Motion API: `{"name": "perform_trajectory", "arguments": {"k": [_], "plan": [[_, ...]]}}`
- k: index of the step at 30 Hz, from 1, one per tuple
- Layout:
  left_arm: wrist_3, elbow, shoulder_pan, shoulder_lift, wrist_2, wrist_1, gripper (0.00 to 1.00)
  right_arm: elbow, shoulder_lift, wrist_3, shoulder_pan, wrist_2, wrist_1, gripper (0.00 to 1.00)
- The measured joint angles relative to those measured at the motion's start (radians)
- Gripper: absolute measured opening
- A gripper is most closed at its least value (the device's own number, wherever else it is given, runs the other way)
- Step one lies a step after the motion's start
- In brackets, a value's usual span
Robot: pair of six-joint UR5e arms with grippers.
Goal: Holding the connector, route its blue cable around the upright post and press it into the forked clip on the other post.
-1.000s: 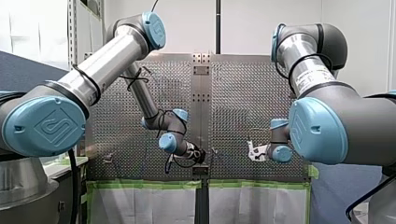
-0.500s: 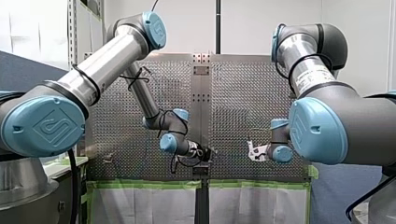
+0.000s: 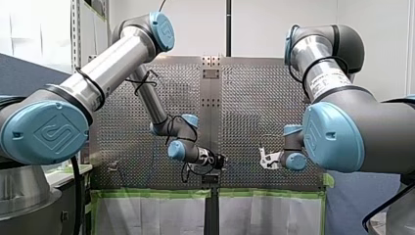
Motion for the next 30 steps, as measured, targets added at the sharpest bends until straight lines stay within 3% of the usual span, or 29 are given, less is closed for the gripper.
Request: {"name": "perform_trajectory", "arguments": {"k": [14,25,30], "plan": [[-0.097,0.0,-0.021,0.0,-0.1,0.011,1.0,0.0,0.0,-0.001,0.0,0.0,0.002,0.0],[-0.157,0.0,-0.067,-0.001,-0.195,0.101,1.0,0.0,0.0,-0.001,0.0,0.0,0.002,0.0],[-0.146,0.0,-0.07,-0.001,-0.238,0.137,1.0,0.0,0.0,-0.001,0.001,0.0,0.002,0.0]]}}
